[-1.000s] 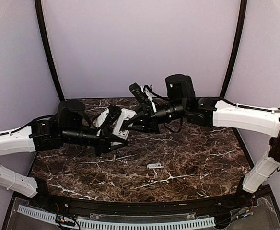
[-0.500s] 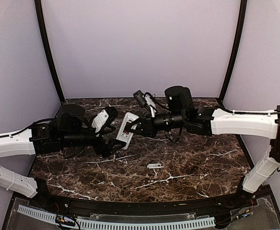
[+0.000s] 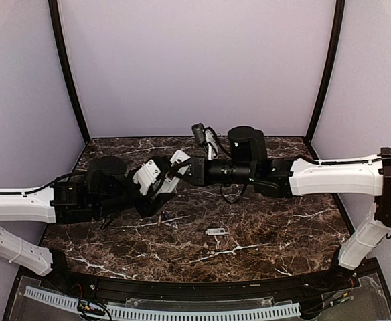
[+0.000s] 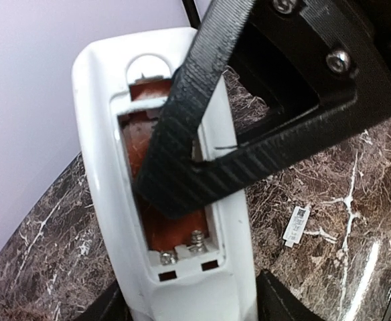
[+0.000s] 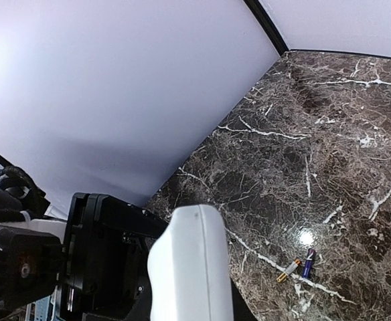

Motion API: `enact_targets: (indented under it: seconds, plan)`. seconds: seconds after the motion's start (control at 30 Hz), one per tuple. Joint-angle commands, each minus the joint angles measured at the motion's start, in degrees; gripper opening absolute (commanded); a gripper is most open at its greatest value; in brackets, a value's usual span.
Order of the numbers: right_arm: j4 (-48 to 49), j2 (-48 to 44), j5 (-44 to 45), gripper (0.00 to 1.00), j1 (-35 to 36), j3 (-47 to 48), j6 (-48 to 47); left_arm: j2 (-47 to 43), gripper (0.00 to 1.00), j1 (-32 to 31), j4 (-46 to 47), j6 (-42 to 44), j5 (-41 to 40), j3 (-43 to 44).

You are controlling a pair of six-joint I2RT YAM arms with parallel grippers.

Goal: Load the batteries into the remote control
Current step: Pass from the left arm to the right, then pass from the right arm to the left, then place the remote control without the battery cover at the center of the board.

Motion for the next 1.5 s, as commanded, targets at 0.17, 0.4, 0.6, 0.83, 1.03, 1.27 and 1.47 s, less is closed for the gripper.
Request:
enact_targets:
  seconds: [0.17,0.4,0.6,0.83,1.03,1.27,1.47]
  plan:
    - [3.53,1.46,0.45,0.09,0.58,0.71,1.61,2.15,0.38,-0.33,2.70,-0.80,-2.63,0.09]
    - [-3.57,-1.52,-0.08,0.62,-1.56,2.05,-2.74,-0.03,0.00,-0.33,-2.43,-0.90,-1.15,0.64]
    - [-9.44,-8.96,0.48,0.88,-7.08,-0.25,-7.35,-2.53,0.00,-0.40,-13.36,0.30,3.40,0.70]
    - [-17.64,-13.00,6.26,0.90,-8.92,-0.27,-11.53,-0.90,0.00,-2.11,-21.32,5.97,8.08,2.18]
    - [-19.89,-12.20,6.65,0.90,-8.93,-0.35,-12.38,6.50,0.00,-6.46,-28.03,12.07,0.19,4.77]
    - [-21.13,-10.80,6.48,0.90,-8.93,0.50,-13.38,10.99,0.00,-8.27,-31.24,12.46,2.06,5.09]
    - [-21.05,-10.78,6.29,0.89,-8.93,0.31,-13.57,18.25,0.00,-8.69,-38.19,10.87,7.89,7.48]
